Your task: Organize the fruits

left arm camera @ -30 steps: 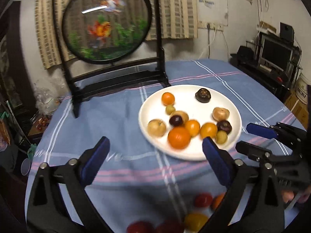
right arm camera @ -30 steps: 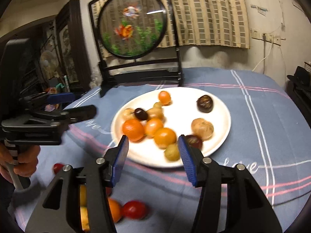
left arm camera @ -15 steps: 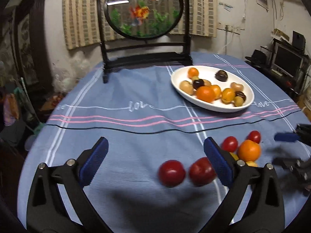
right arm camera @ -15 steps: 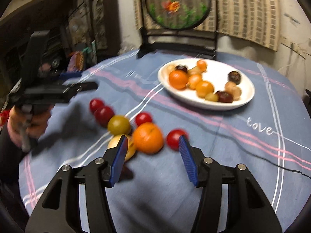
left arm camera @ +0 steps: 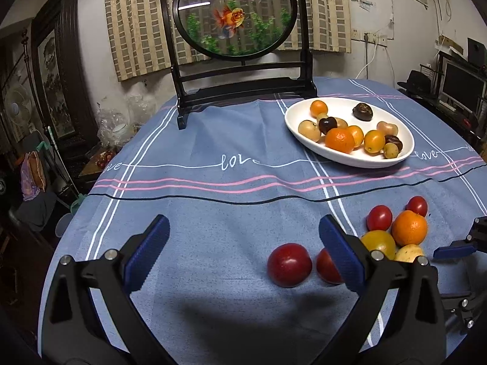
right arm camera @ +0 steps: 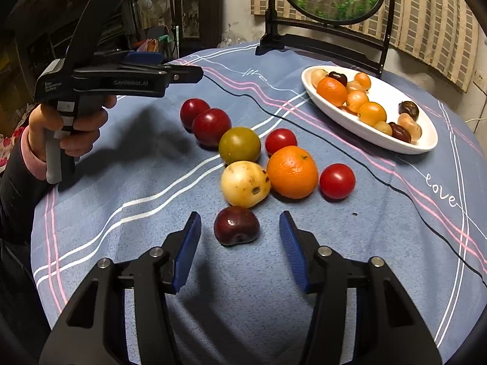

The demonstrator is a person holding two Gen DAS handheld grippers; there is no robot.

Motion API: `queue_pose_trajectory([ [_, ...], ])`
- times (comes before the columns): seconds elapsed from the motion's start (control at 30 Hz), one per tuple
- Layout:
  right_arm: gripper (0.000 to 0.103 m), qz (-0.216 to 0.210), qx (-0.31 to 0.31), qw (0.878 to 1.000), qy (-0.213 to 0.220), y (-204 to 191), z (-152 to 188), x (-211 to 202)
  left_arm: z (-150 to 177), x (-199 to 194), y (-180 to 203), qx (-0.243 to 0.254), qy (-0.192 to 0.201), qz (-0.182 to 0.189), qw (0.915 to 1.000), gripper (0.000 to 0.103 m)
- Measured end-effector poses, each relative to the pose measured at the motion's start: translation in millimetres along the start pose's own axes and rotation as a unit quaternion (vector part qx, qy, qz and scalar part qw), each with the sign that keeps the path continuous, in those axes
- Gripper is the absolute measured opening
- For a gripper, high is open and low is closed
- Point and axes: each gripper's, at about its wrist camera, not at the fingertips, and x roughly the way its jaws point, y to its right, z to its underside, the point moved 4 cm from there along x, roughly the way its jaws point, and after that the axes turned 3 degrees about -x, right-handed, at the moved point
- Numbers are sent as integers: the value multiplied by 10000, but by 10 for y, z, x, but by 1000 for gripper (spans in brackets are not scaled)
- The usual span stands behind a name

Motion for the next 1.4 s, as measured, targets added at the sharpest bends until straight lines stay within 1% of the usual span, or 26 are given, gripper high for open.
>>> queue_pose_trajectory([
  [0.03, 50, -4, 1, 10000, -25, 7, -4, 19, -1, -5, -5, -2, 5, 2, 10000, 100],
  [0.1, 45, -17, -8, 10000, -94, -3, 11, 50, -6, -13, -15, -29, 19, 1, 10000, 100],
  [0.2, 39, -56, -21, 9999, -138, -10, 19, 70, -9, -9, -55, -90, 13, -10, 10000, 100],
  [0.57, 39, -57, -13, 9998, -182, -10, 26, 84, -19, 22, -112, -213, -42, -21, 9998, 100],
  [0.73, 36, -56, -15, 9998, -179, -13, 27, 83, -18, 31, -133, -249, -59, -36, 9997, 100],
  [1.0, 34, -44, -39, 9999, -153, -15, 18, 82, -13, 62, -168, -297, -135, -45, 9995, 100],
  [1.13, 34, -221, 111, 9997, -59, 17, 2, 29, -28, 34, -232, -321, -33, -166, 9993, 100],
  [1.23, 34, -562, 421, 9975, 116, 81, -35, -50, -5, 42, -304, -439, -97, -70, 9990, 100],
  [1.3, 34, -615, 541, 9965, 191, 115, -54, -81, 15, 74, -325, -489, -188, 11, 9986, 100],
  [1.4, 34, -574, 617, 9963, 158, 149, -53, -70, 61, 112, -309, -344, -309, 104, 9989, 100],
])
